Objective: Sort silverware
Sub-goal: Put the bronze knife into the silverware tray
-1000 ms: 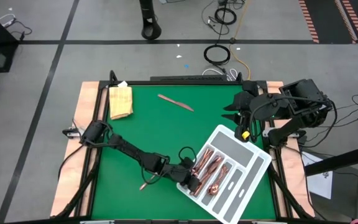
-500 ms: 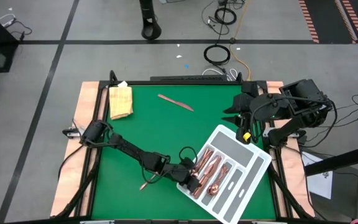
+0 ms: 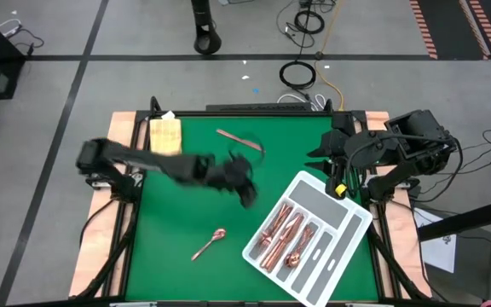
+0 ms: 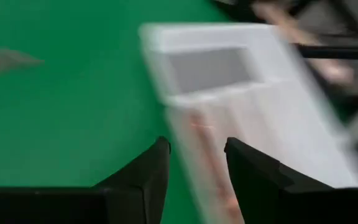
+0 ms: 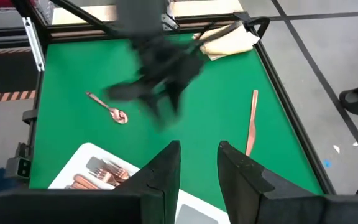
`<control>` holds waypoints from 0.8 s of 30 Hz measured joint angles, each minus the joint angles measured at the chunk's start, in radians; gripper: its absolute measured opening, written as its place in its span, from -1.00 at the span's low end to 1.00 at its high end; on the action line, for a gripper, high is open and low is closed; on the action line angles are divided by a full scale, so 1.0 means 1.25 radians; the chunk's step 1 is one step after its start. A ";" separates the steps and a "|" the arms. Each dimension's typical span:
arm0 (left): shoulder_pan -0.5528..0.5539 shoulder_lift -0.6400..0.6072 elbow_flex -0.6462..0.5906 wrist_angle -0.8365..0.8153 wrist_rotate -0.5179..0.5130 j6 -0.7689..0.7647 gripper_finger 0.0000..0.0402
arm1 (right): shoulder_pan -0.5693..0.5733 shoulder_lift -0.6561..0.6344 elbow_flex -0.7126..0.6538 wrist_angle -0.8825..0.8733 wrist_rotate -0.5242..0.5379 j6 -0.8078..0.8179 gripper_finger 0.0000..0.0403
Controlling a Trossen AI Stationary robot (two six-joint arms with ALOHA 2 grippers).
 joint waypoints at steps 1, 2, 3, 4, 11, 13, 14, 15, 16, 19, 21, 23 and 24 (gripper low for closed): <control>0.035 -0.025 0.001 -0.055 -0.013 0.056 -0.18 | -0.001 0.000 0.000 0.000 0.001 -0.003 -0.54; 0.074 -0.044 0.001 -0.101 -0.024 0.116 -0.18 | -0.001 0.000 0.000 0.000 0.002 -0.005 -0.54; 0.116 -0.060 0.001 -0.140 -0.028 0.178 -0.18 | -0.001 0.000 0.000 0.000 0.008 -0.009 -0.54; 0.159 -0.070 0.001 -0.173 -0.028 0.244 -0.18 | -0.001 0.000 0.000 0.000 0.019 -0.014 -0.54; 0.421 -0.039 0.001 -0.229 0.068 0.773 -0.18 | -0.002 0.000 0.000 0.000 0.097 -0.023 -0.54; 0.488 0.004 0.000 -0.230 0.097 0.876 -0.18 | -0.002 0.000 0.000 0.000 0.111 -0.022 -0.54; 0.518 0.027 0.000 -0.229 0.116 0.920 -0.18 | -0.003 0.000 0.000 0.000 0.117 -0.021 -0.54; 0.548 0.050 0.000 -0.227 0.132 0.962 -0.18 | -0.004 0.000 0.000 0.000 0.127 -0.017 -0.54; 0.574 0.075 0.000 -0.224 0.147 1.002 -0.18 | -0.006 0.000 0.000 0.000 0.141 -0.010 -0.54; 0.635 0.158 0.000 -0.219 0.151 1.105 -0.18 | -0.008 0.000 0.000 0.000 0.189 0.013 -0.54; 0.660 0.209 -0.001 -0.216 0.151 1.154 -0.18 | -0.008 0.000 0.000 0.000 0.221 0.022 -0.54; 0.685 0.244 -0.001 -0.191 0.189 1.163 -0.19 | -0.008 0.000 0.000 0.000 0.249 0.031 -0.54; 0.694 0.256 0.000 -0.181 0.202 1.159 -0.19 | -0.008 0.000 0.000 0.000 0.262 0.039 -0.54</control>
